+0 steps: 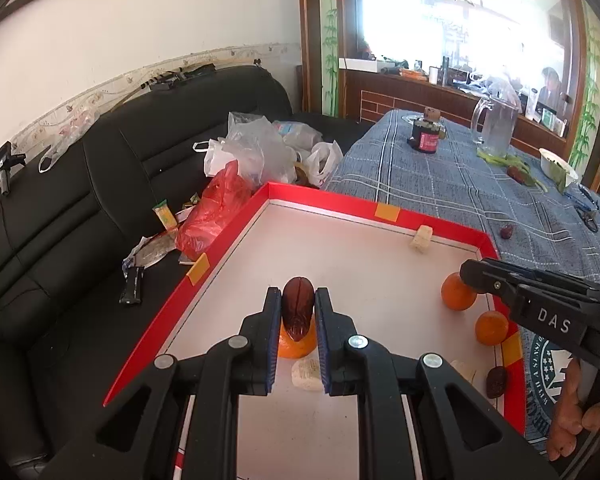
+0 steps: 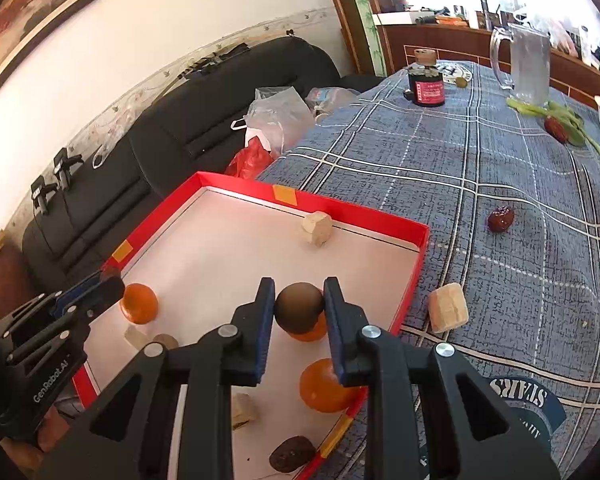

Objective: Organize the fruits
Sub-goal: 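Open the left gripper to drop the date while the right lowers the brown fruit, then open the right gripper to release the brown fruit and lift both grippers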

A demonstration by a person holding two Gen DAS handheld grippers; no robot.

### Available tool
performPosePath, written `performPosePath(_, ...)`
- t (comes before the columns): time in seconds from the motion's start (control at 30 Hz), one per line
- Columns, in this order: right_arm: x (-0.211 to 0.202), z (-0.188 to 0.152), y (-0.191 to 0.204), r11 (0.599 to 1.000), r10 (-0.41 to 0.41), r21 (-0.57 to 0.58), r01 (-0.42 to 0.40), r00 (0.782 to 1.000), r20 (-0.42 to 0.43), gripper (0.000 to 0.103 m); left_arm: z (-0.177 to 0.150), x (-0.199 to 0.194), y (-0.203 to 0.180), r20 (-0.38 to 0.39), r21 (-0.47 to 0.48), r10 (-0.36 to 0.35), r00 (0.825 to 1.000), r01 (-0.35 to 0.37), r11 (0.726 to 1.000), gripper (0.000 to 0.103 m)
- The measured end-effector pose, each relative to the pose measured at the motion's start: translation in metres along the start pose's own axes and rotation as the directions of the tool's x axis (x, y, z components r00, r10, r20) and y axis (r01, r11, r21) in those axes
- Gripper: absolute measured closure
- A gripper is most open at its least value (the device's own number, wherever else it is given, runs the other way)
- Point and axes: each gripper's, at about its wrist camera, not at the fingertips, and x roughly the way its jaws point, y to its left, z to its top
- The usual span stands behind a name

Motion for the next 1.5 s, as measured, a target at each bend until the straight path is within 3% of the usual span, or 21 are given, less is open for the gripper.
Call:
performPosePath(0.27,0.0081,-0.0035,0.001,0.999,-0.04,-0.021,0.039,0.999,-0.024,0.076,-0.0033,0.0057,-0.0004,-0.022,-0.002,0.002,1.0,-0.002,1.0,0.088)
performPosePath(0.9,0.009,-0.005,-0.0015,0.999,-0.044,-0.016,0.043,0.999,-0.03,0.076,-0.0038,0.0076,-0.0031,-0.021,0.01,0.033,0.999,-0.033,0.999,0.086)
performPosePath(1.07,0.0091,-0.0049,-0.0014,0.999,-0.042,-0.016,0.042,0.999,-0.031,0.076,-0.0041,0.0081,-0.0029,-0.027,0.01,0.029,0.999,-0.028,1.0,0.071)
performPosePath(1.3,0.0058,-0.0039,-0.0029,1.0,-0.03,0.0,0.03,0.999,-0.021,0.075,-0.0036,0.0075,-0.005,-0.036,0.009,0.024,0.999,-0.023,1.0,0.069)
performPosePath(1.37,0.0054,-0.0034,-0.0036,1.0,-0.029,0.003,0.029,0.999,-0.021,0.075,-0.0034,0.0058,-0.0055,-0.031,0.007,0.024,0.999,-0.023,1.0,0.062)
performPosePath(1.5,0.0035,-0.0024,-0.006,1.0,-0.02,0.015,0.02,1.0,-0.018,0.075,-0.0027,0.0035,-0.0071,-0.026,0.006,0.022,0.999,-0.022,1.0,0.056)
